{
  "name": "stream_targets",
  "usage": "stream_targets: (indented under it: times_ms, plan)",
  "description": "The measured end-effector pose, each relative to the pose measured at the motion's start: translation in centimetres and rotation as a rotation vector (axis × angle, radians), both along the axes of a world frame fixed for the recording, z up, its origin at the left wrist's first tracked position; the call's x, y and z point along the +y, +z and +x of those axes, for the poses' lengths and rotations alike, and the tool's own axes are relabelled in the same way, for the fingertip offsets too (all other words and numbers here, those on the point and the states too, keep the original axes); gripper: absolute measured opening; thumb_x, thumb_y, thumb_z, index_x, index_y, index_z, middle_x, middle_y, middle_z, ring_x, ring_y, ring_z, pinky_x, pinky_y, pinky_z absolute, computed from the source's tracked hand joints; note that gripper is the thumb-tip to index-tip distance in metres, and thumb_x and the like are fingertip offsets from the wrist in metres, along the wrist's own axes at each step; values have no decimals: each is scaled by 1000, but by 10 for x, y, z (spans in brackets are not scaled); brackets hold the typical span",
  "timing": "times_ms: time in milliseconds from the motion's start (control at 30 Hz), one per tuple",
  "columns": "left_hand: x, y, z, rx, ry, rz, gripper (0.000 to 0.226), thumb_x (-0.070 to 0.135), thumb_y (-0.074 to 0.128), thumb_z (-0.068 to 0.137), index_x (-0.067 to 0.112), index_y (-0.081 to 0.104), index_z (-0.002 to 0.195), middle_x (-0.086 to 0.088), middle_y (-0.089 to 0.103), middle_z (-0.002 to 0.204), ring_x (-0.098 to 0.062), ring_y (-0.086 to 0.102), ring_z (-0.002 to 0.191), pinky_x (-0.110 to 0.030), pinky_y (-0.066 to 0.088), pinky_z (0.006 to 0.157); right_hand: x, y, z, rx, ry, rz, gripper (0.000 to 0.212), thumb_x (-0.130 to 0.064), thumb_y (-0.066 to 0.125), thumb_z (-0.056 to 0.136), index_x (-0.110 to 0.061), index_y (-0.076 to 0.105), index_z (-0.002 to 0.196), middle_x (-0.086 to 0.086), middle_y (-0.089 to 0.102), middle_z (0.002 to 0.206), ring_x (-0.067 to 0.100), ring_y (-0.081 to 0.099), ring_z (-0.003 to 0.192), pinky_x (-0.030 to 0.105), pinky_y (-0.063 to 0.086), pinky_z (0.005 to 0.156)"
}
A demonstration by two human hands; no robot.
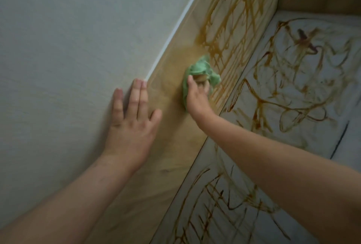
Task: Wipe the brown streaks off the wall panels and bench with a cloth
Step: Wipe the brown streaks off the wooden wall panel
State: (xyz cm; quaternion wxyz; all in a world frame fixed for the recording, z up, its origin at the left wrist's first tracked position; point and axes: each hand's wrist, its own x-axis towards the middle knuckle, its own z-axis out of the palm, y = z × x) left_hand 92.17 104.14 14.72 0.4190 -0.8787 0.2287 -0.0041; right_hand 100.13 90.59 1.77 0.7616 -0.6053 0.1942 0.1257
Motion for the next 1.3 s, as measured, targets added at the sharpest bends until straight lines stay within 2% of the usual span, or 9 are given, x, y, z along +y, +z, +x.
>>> stream_targets:
  times_ms: [100,200,333,400,500,633,800,1100,1300]
  plan:
    - [-14,14,17,-5,-58,-42,30,22,69,80,12,58,107,-34,46,143,-47,37,142,-71,14,118,-10,27,22,-348,-74,-34,58,-47,36,109,-26,27,163,-12,-4,170,18,-1,159,43,0,129]
    - [-35,31,47,-6,-150,-103,37,28,65,78,10,52,108,-23,54,127,-41,47,131,-65,18,120,-31,18,62,-315,-138,-96,60,-50,35,109,-25,27,163,-13,-2,170,18,1,158,41,1,129]
    - [-74,36,90,36,-229,-112,46,29,64,75,8,56,115,-23,50,138,-42,38,141,-60,12,125,-50,-21,78,248,-26,13,75,-62,17,107,-16,11,166,-6,-13,173,28,0,160,50,2,128]
    - [-90,33,109,38,-249,-90,51,29,65,75,9,58,122,-27,44,148,-46,30,147,-59,10,126,-45,-26,56,316,62,68,73,-59,18,108,-15,9,166,-2,-14,173,27,-1,160,49,2,129]
    - [-109,29,133,6,-233,-22,64,40,53,84,14,49,142,-33,21,163,-47,11,154,-57,3,126,-24,-16,19,71,107,32,63,-51,27,111,-24,16,166,-3,-16,172,23,-5,160,43,2,129]
    - [-122,14,154,-32,-122,39,78,57,27,91,27,19,163,-33,-9,166,-46,-12,155,-56,-3,126,-30,-14,42,-301,-75,-8,50,-54,37,107,-59,21,153,-25,-4,165,18,-1,158,39,3,127]
    - [-115,-3,153,-40,-114,85,94,78,41,87,33,14,165,-40,-23,159,-53,-18,152,-59,-5,126,-52,-73,91,30,-146,36,74,-63,28,106,-26,7,167,-8,-9,172,20,-1,159,38,-1,126]
    - [-109,-15,161,-13,-146,51,99,79,47,84,31,14,164,-40,-20,160,-55,-18,151,-65,-4,123,-40,-213,101,583,-328,257,76,-61,27,107,-15,9,166,5,8,173,29,12,159,41,9,126]
    - [-106,-18,163,0,-175,-12,96,72,57,84,28,25,163,-40,-12,162,-55,-11,152,-66,-4,123,-17,-225,92,793,-506,368,80,-64,29,106,-12,15,165,8,17,172,31,20,156,44,15,127]
